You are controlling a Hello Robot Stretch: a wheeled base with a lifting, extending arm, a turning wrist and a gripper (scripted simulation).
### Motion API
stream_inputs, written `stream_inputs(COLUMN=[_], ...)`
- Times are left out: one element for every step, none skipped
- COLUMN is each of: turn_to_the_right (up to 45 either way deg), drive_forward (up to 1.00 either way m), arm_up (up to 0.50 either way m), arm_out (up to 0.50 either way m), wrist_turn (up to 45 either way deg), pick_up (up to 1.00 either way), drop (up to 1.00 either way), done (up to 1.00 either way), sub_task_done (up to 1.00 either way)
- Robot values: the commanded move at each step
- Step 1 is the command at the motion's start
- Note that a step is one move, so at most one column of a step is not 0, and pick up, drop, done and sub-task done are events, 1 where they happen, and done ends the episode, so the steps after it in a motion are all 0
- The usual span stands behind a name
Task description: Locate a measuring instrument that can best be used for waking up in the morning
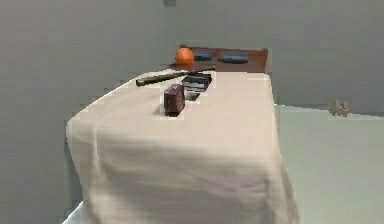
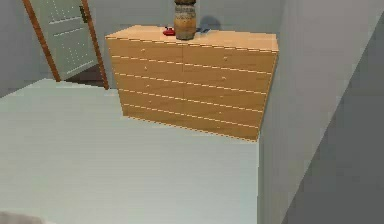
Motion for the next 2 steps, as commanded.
stream_inputs(turn_to_the_right=[6.0, 0.0], drive_forward=[0.0, 0.35], arm_up=[0.0, 0.0], arm_out=[0.0, 0.0], wrist_turn=[0.0, 0.0], pick_up=[0.0, 0.0], drop=[0.0, 0.0], done=[0.0, 0.0], sub_task_done=[0.0, 0.0])
